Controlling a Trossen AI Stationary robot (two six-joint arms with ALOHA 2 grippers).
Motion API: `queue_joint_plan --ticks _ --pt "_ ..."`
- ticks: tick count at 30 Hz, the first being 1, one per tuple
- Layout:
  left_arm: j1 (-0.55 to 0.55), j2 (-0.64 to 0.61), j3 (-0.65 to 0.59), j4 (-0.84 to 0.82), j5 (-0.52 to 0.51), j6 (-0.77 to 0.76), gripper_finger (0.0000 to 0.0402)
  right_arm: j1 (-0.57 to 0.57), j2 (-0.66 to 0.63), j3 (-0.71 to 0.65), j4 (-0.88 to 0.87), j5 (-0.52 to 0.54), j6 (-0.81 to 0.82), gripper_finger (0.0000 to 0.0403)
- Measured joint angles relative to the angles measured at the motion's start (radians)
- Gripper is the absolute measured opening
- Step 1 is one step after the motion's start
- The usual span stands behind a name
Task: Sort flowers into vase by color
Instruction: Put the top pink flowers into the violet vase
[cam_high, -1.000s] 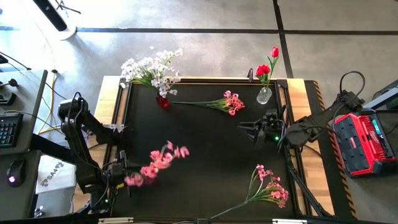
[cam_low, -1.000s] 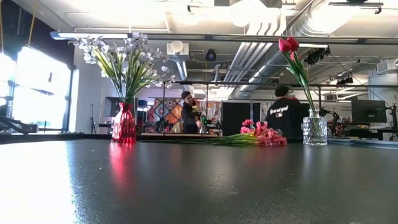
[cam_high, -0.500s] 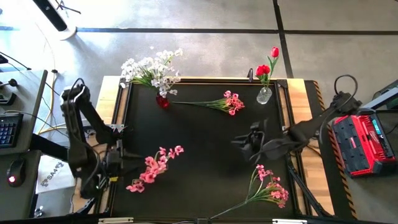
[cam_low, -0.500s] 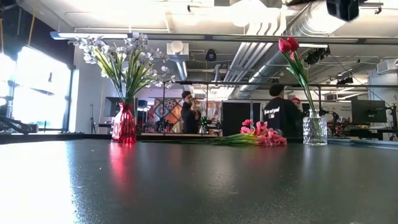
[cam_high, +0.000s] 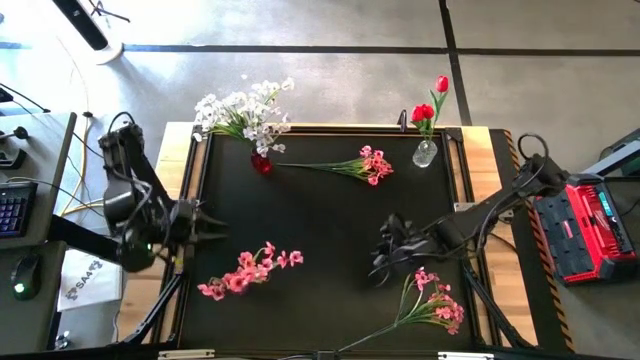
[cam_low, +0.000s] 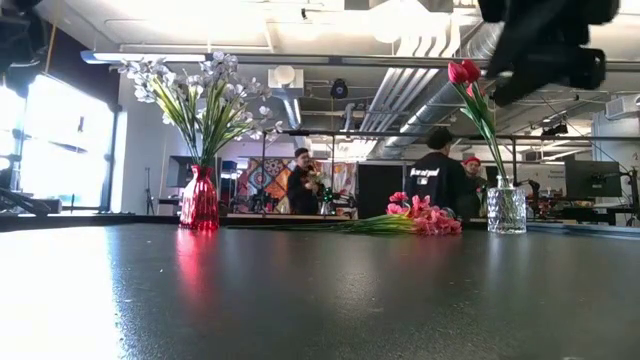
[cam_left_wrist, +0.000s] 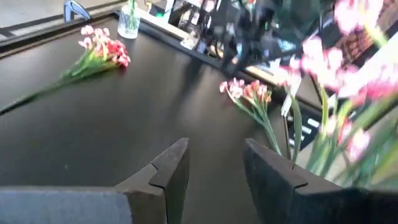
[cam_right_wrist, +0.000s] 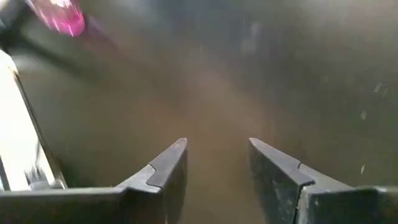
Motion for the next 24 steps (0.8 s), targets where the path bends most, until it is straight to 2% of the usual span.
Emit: queue_joint_plan --ticks 4,8,13,20,24 --pt "0.092 -0.039 0.066 0.023 0.003 0.125 0.0138 0.0 0.041 0.0 -0.001 -0.083 0.014 0.0154" --pt "0.2 -0.043 0.157 0.059 0.027 0.327 0.0138 0.0 0.055 0.0 0.024 -0.085 0.017 0.0154" --pt "0.364 -0.04 0.227 0.224 0.111 0.59 0.0138 -0.005 0.055 0.0 0.109 -0.067 -0.007 0.0154" --pt "0.635 0.015 0.263 0.357 0.282 0.746 0.0138 -0.028 0.055 0.0 0.153 -0.082 -0.08 0.0154" --pt "0.801 0.089 0.262 0.389 0.461 0.781 0.0138 -0.051 0.055 0.0 0.153 -0.13 -0.099 0.0154"
